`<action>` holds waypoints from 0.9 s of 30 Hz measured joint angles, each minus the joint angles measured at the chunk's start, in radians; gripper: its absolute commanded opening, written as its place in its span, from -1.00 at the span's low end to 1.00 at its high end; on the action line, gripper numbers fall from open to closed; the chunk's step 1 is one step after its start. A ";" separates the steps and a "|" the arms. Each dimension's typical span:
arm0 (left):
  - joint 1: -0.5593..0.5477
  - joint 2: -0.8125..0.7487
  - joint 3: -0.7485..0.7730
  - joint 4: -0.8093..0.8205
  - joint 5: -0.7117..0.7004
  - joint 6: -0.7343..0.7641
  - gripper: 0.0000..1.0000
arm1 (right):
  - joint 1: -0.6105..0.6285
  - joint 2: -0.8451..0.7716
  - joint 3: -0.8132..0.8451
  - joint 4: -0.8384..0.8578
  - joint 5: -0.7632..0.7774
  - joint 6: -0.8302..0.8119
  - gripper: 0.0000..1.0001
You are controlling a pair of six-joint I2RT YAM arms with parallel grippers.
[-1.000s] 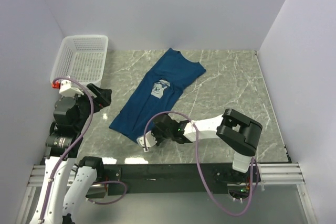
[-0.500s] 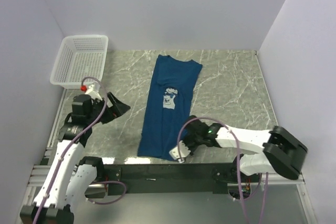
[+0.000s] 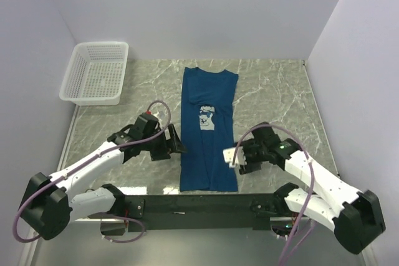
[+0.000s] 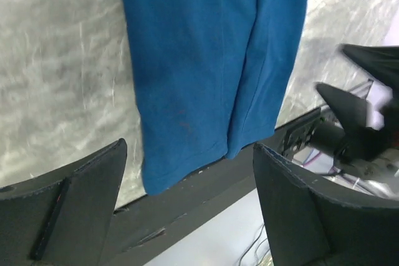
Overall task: Fold and stack the t-shirts
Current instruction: Fold the tshirt
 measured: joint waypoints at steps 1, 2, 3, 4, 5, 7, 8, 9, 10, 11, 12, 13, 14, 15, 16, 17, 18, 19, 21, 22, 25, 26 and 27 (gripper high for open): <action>-0.026 -0.008 -0.003 -0.008 -0.017 -0.025 0.75 | -0.019 -0.023 0.022 -0.005 -0.013 0.059 0.46; -0.048 -0.022 -0.010 -0.017 -0.035 -0.053 0.73 | -0.026 -0.042 0.044 -0.003 -0.026 0.117 0.46; -0.075 -0.044 -0.023 -0.021 -0.054 -0.084 0.65 | -0.029 -0.058 0.065 0.000 -0.044 0.177 0.46; -0.097 -0.064 -0.037 -0.026 -0.066 -0.120 0.62 | -0.030 -0.071 0.080 0.006 -0.067 0.235 0.46; -0.120 -0.088 -0.056 -0.037 -0.074 -0.155 0.60 | -0.030 -0.084 0.087 0.012 -0.094 0.288 0.46; -0.169 -0.126 -0.106 -0.041 -0.080 -0.237 0.37 | -0.030 -0.106 0.087 0.012 -0.140 0.352 0.44; -0.199 -0.138 -0.142 -0.037 -0.081 -0.288 0.35 | -0.030 -0.111 0.087 0.010 -0.156 0.370 0.44; -0.228 -0.141 -0.174 -0.034 -0.081 -0.330 0.34 | -0.030 -0.114 0.087 0.006 -0.176 0.378 0.43; -0.250 -0.137 -0.195 -0.035 -0.080 -0.360 0.34 | -0.030 -0.114 0.087 0.000 -0.198 0.372 0.43; -0.280 -0.124 -0.217 -0.039 -0.080 -0.398 0.34 | -0.030 -0.111 0.087 -0.009 -0.222 0.364 0.43; -0.298 -0.108 -0.224 -0.047 -0.084 -0.420 0.34 | -0.028 -0.106 0.087 -0.023 -0.250 0.349 0.43; -0.313 -0.086 -0.224 -0.051 -0.087 -0.438 0.34 | -0.019 -0.101 0.085 -0.033 -0.273 0.336 0.43; -0.322 -0.066 -0.223 -0.048 -0.095 -0.453 0.34 | -0.005 -0.098 0.082 -0.037 -0.284 0.329 0.43; -0.327 -0.048 -0.220 -0.051 -0.101 -0.460 0.34 | 0.017 -0.095 0.076 -0.035 -0.289 0.326 0.43; -0.330 -0.028 -0.216 -0.050 -0.111 -0.467 0.34 | 0.039 -0.094 0.069 -0.036 -0.293 0.324 0.43; -0.332 -0.007 -0.210 -0.050 -0.121 -0.473 0.33 | 0.056 -0.093 0.062 -0.034 -0.294 0.323 0.43; -0.333 0.011 -0.207 -0.047 -0.126 -0.476 0.33 | 0.079 -0.092 0.054 -0.035 -0.293 0.323 0.43; -0.333 0.027 -0.205 -0.040 -0.125 -0.479 0.33 | 0.089 -0.090 0.050 -0.033 -0.293 0.323 0.43; -0.335 0.050 -0.196 -0.023 -0.123 -0.483 0.31 | 0.107 -0.085 0.044 -0.028 -0.286 0.323 0.43; -0.336 0.066 -0.189 -0.009 -0.122 -0.483 0.27 | 0.112 -0.083 0.043 -0.027 -0.280 0.320 0.43; -0.336 0.121 -0.166 0.029 -0.121 -0.483 -0.07 | 0.116 -0.085 0.040 -0.032 -0.267 0.282 0.43; -0.336 0.136 -0.163 0.042 -0.121 -0.483 -0.30 | 0.116 -0.088 0.037 -0.040 -0.262 0.255 0.43; -0.337 0.146 -0.162 0.052 -0.122 -0.482 -0.40 | 0.117 -0.090 0.031 -0.056 -0.258 0.223 0.43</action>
